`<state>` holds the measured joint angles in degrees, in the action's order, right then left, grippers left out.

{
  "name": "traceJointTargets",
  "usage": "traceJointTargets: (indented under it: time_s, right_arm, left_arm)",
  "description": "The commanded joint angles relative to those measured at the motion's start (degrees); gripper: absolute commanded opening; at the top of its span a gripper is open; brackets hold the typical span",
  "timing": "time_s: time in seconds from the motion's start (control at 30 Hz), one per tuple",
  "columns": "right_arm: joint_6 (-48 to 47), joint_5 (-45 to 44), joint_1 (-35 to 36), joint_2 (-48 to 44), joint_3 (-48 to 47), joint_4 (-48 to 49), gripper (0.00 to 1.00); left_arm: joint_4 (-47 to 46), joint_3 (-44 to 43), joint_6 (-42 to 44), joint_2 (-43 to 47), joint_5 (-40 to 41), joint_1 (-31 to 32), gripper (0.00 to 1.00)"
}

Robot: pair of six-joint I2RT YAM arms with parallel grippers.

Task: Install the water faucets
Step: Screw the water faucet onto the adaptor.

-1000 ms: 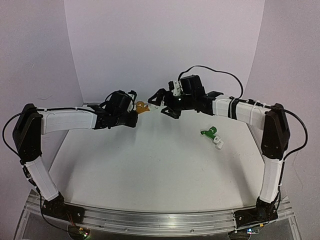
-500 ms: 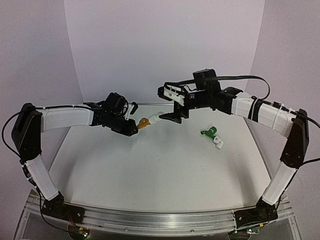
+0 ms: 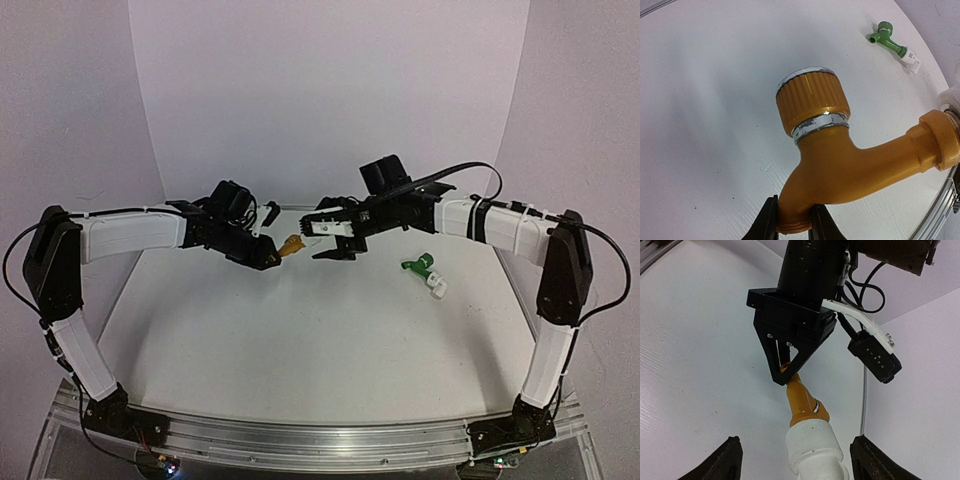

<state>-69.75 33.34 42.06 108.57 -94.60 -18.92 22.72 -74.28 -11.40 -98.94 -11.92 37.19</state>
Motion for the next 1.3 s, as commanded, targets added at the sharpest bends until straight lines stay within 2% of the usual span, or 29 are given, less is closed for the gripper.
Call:
traceJointTargets:
  time_s: [0.0,0.13,0.43,0.57,0.7,0.77,0.8,0.83,0.9,0.97,1.07,1.17,1.2,1.27]
  right_arm:
    - [-2.07,-1.37,0.39,1.37,-3.59,0.11,0.75]
    - [-3.15,-2.33,0.39,2.51,-4.18,0.12,0.61]
    - [-3.11,-4.28,0.42,3.77,-3.6,0.13,0.55]
    - [1.7,-3.77,0.55,4.31,-4.91,0.16,0.39]
    - [14.32,-2.25,0.72,5.43,-6.94,0.96,0.21]
    - [26.97,-5.35,0.75,6.63,-7.61,5.52,0.11]
    - [34.56,-8.53,0.74,7.24,-8.01,8.28,0.03]
    - [45.55,-14.57,0.74,8.49,-8.97,10.45,0.0]
    - [68.73,-23.43,0.71,10.77,-13.2,10.92,0.0]
    - [90.38,-27.23,0.34,11.68,-14.67,9.08,0.0]
    - [118.42,-21.93,-0.81,10.99,-11.95,10.3,0.0]
    - [143.59,-14.4,-1.18,11.15,-9.65,19.75,0.0]
    - [147.96,-12.05,-1.15,11.54,-9.66,25.19,0.01]
    - [149.93,-11.27,-0.4,12.81,-14.45,28.46,0.1]
  left_arm:
    - [-1.54,-3.03,2.1,2.52,-2.4,0.62,0.0]
    - [-1.53,-3.37,2.76,2.52,-2.39,0.85,0.0]
    - [-1.37,-4.02,3.62,2.59,-1.93,0.89,0.0]
    - [-1.36,-4.44,3.45,2.5,0.14,0.87,0.0]
    - [-2.23,-4.98,2.11,2.49,5.54,0.87,0.0]
    - [-4.1,-5.17,1.01,2.66,9.57,0.89,0.0]
    - [-5.27,-5.17,0.59,2.86,10.94,0.89,0.0]
    - [-7.06,-5.17,0.19,2.99,13.97,0.88,0.0]
    - [-10.83,-5.06,-0.39,3.04,17.57,1.15,0.0]
    - [-14.62,-4.9,-0.15,2.76,21.6,1.92,0.0]
    - [-19.27,-4.82,1.66,1.49,29.47,3.97,0.0]
    - [-20.86,-6.03,1.59,-0.89,36.55,4.75,0.0]
    - [-20.78,-6.47,1.17,-1.73,37.73,4.74,0.0]
    - [-20.75,-6.17,0.22,-2.3,39.39,4.78,0.0]
